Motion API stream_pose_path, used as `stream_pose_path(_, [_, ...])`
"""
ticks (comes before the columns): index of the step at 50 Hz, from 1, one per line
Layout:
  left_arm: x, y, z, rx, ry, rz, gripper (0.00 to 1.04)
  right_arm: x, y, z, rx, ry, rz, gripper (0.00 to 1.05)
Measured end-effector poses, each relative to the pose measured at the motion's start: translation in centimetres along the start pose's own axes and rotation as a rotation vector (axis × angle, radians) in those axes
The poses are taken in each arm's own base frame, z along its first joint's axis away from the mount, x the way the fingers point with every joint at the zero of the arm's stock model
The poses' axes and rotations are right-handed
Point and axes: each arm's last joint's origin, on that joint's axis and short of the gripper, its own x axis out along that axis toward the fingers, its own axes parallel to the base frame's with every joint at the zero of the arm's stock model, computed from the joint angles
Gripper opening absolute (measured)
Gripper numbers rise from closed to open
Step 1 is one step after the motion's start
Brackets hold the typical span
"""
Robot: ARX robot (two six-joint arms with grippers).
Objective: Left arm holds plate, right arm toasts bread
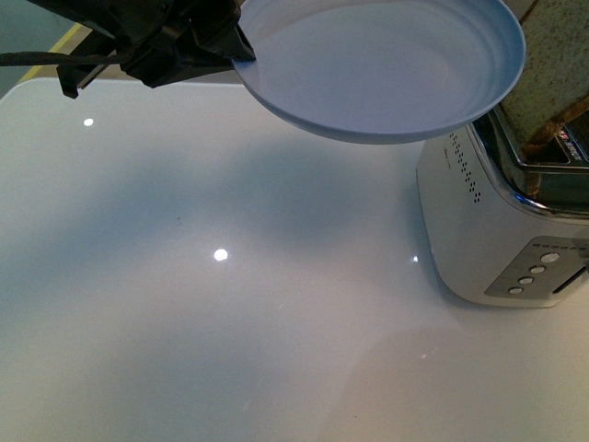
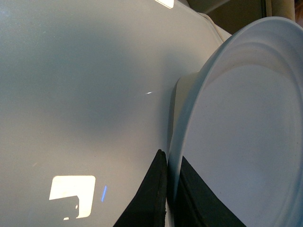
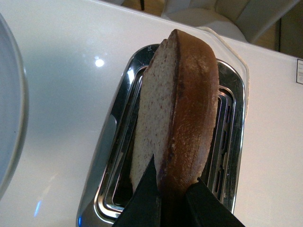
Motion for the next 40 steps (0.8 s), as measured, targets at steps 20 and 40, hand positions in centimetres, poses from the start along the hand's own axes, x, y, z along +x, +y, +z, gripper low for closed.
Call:
stream_pose_path(20, [-0.06,0.04,0.04,-0.001,0.000,-0.002,0.03,0.73,-0.06,0.19,0.009,0.027,-0.024,0.03])
stream_pose_path(40, [-0.06,0.03,0.04,-0.001,0.002,-0.005,0.03,0.61,-0.10,0.02,0.024,0.059,-0.026,0.03])
